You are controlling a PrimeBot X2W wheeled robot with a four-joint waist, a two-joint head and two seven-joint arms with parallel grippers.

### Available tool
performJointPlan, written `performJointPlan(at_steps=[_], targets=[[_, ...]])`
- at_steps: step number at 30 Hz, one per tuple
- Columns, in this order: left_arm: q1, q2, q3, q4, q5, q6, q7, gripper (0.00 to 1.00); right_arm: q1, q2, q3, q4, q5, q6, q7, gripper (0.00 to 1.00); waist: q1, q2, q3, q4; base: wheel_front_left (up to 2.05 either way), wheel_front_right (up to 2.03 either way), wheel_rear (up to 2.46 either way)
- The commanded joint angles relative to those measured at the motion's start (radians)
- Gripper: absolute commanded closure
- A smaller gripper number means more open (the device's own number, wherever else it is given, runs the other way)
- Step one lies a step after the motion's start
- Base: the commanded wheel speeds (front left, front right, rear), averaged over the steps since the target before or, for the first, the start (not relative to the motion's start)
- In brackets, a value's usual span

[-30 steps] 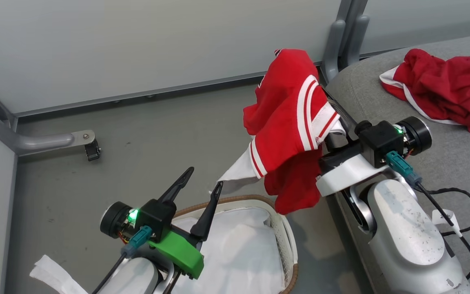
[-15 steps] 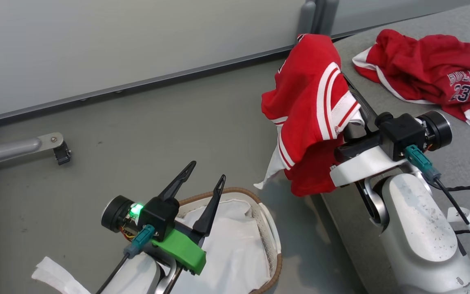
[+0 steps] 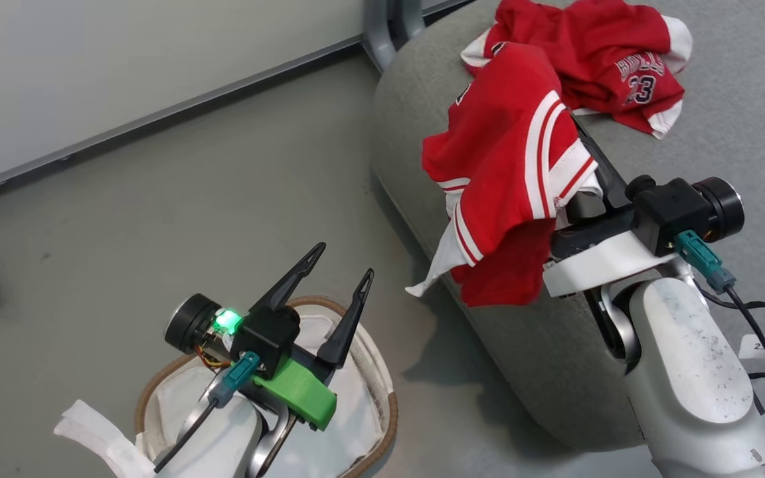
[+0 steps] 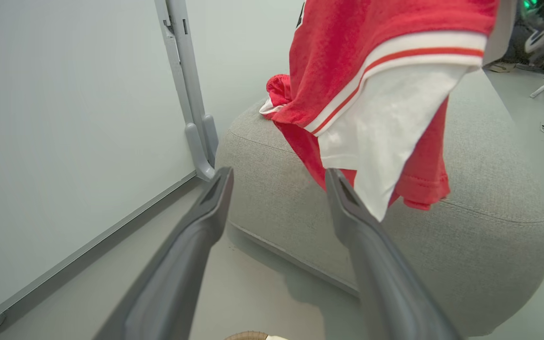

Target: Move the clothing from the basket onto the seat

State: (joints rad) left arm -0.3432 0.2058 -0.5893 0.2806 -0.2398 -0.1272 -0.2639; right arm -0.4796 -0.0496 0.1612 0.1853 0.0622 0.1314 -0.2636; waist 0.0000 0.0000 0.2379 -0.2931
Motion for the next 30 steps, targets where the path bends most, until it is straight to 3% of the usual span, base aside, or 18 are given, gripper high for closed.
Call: performJointPlan(at_steps=[1, 9, 17, 25, 30], targets=[[-0.019, 0.011, -0.003, 0.002, 0.007, -0.002, -0.001, 0.00, 0.013, -0.002, -0.007, -0.004, 0.003, -0.001, -0.002, 1.00, 0.0000, 0.0000, 0.057, -0.091, 0.00, 0.00, 0.00], [-0.027, 0.014, -0.013, -0.009, 0.019, -0.004, -0.001, 0.00, 0.038, -0.001, -0.040, -0.001, -0.003, -0.001, -0.002, 1.00, 0.0000, 0.0000, 0.073, -0.128, 0.00, 0.00, 0.00], [-0.046, 0.010, -0.047, -0.036, 0.035, -0.004, -0.001, 0.00, -0.006, -0.002, -0.069, 0.024, -0.017, -0.001, -0.002, 1.00, 0.0000, 0.0000, 0.097, -0.091, 0.00, 0.00, 0.00], [-0.082, 0.009, -0.056, -0.055, 0.042, -0.004, -0.001, 0.00, -0.237, -0.002, -0.129, 0.075, -0.124, -0.001, -0.002, 1.00, 0.0000, 0.0000, 0.171, 0.001, 0.00, 0.00, 0.00], [-0.107, -0.001, -0.072, -0.054, 0.049, -0.004, -0.001, 0.00, -0.442, -0.070, -0.225, 0.139, -0.183, -0.002, -0.002, 1.00, 0.0000, 0.0000, 0.214, 0.082, 0.00, 0.00, 0.00]])
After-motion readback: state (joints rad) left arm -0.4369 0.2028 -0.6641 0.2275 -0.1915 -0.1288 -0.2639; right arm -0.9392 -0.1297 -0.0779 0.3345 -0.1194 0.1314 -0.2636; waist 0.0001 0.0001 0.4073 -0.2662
